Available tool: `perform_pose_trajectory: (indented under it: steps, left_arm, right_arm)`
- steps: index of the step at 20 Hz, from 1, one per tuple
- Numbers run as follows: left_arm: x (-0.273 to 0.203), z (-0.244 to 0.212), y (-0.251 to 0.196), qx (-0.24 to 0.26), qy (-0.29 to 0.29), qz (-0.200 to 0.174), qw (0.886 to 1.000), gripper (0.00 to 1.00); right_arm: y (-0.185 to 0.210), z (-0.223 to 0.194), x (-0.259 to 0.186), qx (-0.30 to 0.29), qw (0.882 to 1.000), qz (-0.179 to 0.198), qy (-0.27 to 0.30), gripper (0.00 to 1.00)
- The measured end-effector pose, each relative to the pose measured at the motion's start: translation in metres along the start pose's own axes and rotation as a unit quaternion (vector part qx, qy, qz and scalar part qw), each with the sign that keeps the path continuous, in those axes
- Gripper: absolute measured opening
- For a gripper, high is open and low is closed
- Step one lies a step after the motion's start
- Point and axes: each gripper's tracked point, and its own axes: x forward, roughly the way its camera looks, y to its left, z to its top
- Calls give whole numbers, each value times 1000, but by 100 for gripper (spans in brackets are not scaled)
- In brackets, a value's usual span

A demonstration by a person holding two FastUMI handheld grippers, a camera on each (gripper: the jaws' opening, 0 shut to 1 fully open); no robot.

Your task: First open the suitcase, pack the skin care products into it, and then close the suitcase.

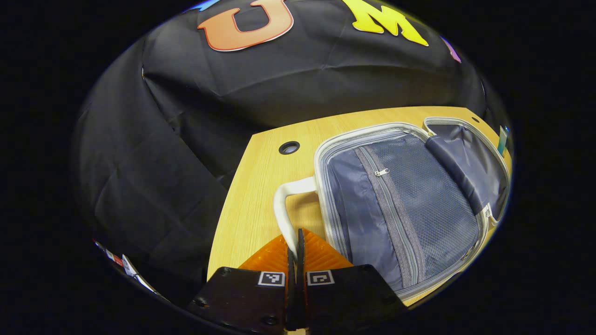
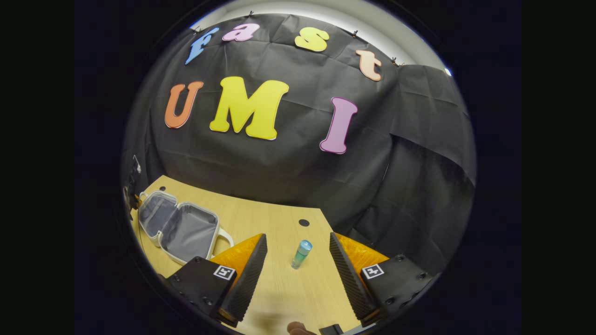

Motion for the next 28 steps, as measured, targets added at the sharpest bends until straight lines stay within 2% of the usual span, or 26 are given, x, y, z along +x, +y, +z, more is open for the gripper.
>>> perform_pose_trajectory:
  steps: [2,3,5,8,11,12,13,18,22,28]
  left_arm:
    - [2,-2,4,-6,-3,-6,1000,7]
    - [2,-2,15,-4,-2,13,1000,11]
    - [-6,-4,29,-1,1,31,1000,57]
    - [-31,2,23,-18,-7,28,999,87]
    - [-62,18,-7,-47,-28,6,998,93]
    - [-72,26,-20,-54,-37,1,998,100]
    - [-78,34,-33,-59,-46,0,997,95]
    - [-118,82,-123,-68,-99,-28,992,95]
    - [-149,113,-219,-80,-134,-85,984,95]
    - [-179,153,-350,-59,-177,-177,967,95]
  right_arm:
    - [0,-1,-3,0,1000,0,-2,80]
    - [2,-2,-4,2,1000,2,-1,80]
    - [8,-3,-3,1,1000,10,-4,80]
    - [14,-8,4,-7,1000,25,-6,80]
    - [16,-12,12,-7,999,45,-6,80]
    - [16,-13,14,-7,999,50,-5,80]
    - [14,-15,17,-4,998,55,-4,80]
    - [-5,-31,30,-11,997,73,2,80]
    - [-20,-55,43,-13,996,87,25,80]
    - [-48,-71,57,-21,994,102,34,80]
